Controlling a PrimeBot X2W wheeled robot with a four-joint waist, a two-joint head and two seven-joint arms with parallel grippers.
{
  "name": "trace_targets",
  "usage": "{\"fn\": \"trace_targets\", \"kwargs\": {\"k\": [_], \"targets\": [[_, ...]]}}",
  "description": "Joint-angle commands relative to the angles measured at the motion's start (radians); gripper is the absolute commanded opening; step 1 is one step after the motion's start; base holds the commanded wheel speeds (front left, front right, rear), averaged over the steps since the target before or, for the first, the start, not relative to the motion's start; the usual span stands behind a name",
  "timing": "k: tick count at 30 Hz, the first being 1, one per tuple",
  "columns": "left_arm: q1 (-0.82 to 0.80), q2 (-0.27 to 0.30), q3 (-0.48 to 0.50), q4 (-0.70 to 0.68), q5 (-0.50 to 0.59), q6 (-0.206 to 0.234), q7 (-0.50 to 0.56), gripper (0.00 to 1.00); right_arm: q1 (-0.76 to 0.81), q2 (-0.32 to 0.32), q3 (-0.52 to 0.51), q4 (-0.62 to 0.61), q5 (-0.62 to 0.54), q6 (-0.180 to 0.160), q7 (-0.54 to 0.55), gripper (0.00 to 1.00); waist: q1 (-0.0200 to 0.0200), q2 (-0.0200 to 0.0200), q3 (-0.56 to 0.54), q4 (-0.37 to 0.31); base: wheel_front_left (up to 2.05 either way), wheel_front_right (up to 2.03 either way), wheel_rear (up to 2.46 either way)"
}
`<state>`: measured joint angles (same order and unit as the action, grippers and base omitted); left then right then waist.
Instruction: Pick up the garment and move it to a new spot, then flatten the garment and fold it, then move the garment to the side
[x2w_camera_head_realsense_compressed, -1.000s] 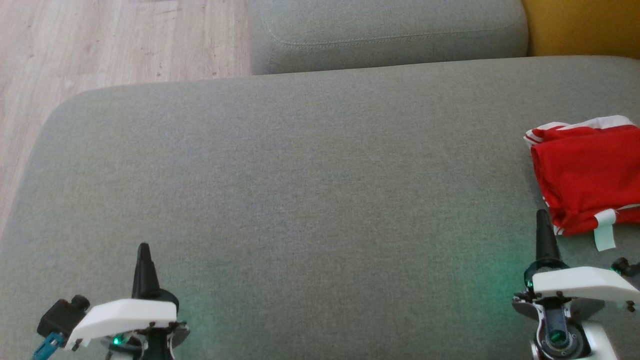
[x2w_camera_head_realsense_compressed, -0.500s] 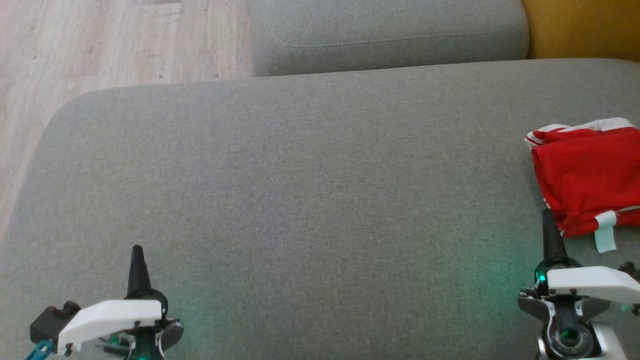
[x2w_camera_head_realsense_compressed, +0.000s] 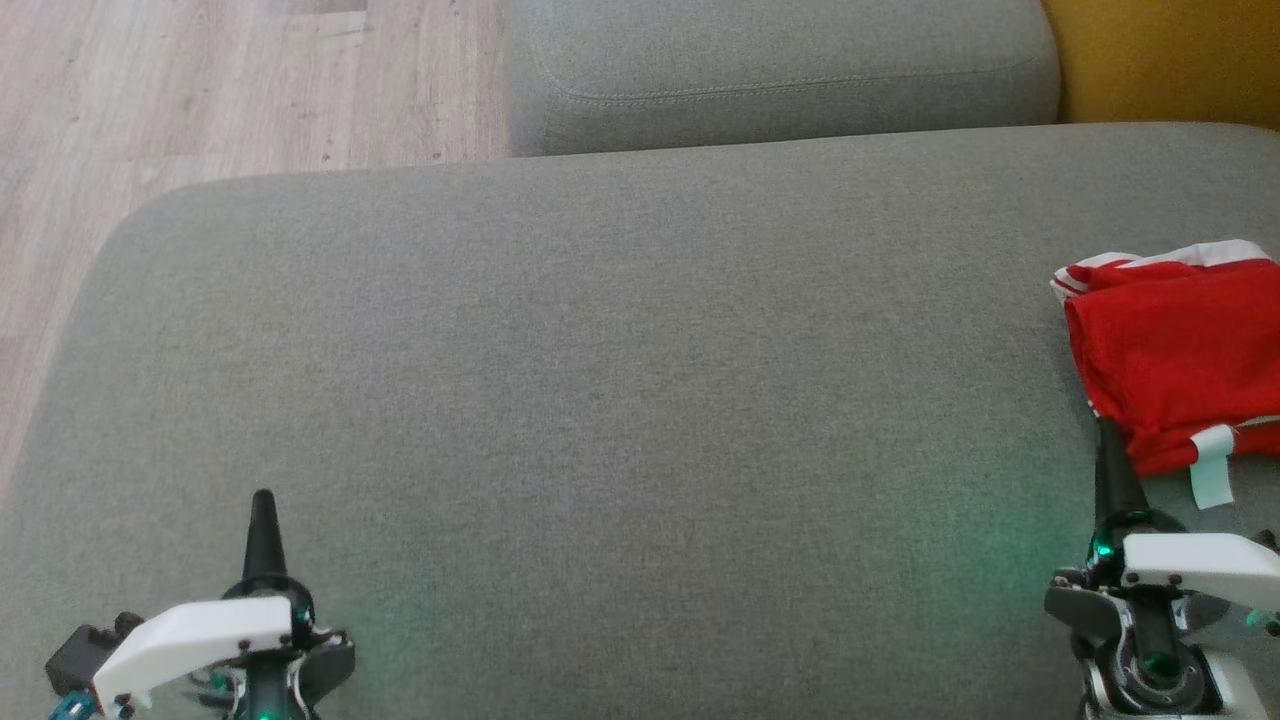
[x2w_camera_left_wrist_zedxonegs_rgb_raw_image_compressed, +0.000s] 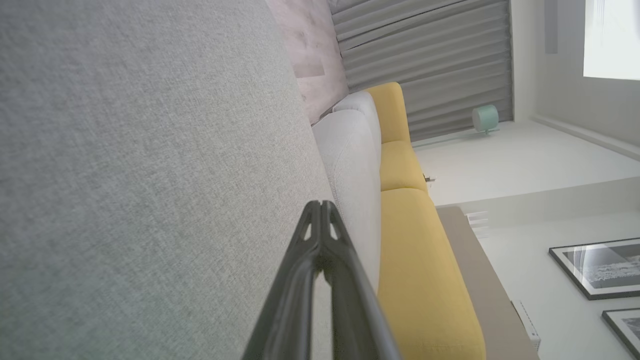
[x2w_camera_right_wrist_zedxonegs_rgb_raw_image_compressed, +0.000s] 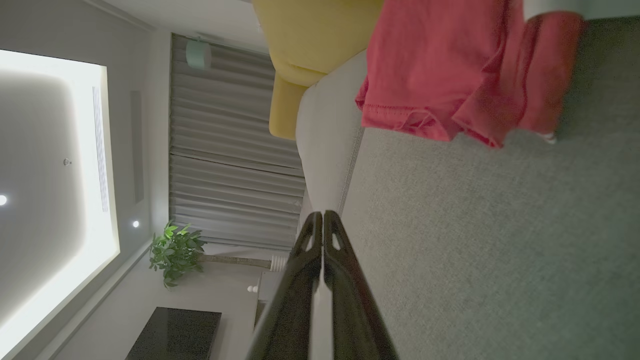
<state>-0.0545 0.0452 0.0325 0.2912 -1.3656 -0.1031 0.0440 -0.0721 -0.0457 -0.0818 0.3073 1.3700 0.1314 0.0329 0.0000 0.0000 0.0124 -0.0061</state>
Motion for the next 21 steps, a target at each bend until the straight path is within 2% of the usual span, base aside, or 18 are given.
{"fn": "trace_targets", "kwargs": {"k": [1,21], "targets": [[-0.05,0.004,0.034,-0.034,-0.021,-0.01,0.006,0.0,-0.036,-0.014,0.01,-0.04,0.024,-0.001,0.008,0.0,0.0,0.0,0.0,0.0,0.0,0.0,0.0],[-0.053,0.005,0.078,-0.045,-0.228,-0.026,0.065,0.0,-0.035,-0.013,-0.018,-0.062,0.233,-0.001,0.067,0.0,0.0,0.0,-0.009,0.006,0.0,0.0,0.0]]}}
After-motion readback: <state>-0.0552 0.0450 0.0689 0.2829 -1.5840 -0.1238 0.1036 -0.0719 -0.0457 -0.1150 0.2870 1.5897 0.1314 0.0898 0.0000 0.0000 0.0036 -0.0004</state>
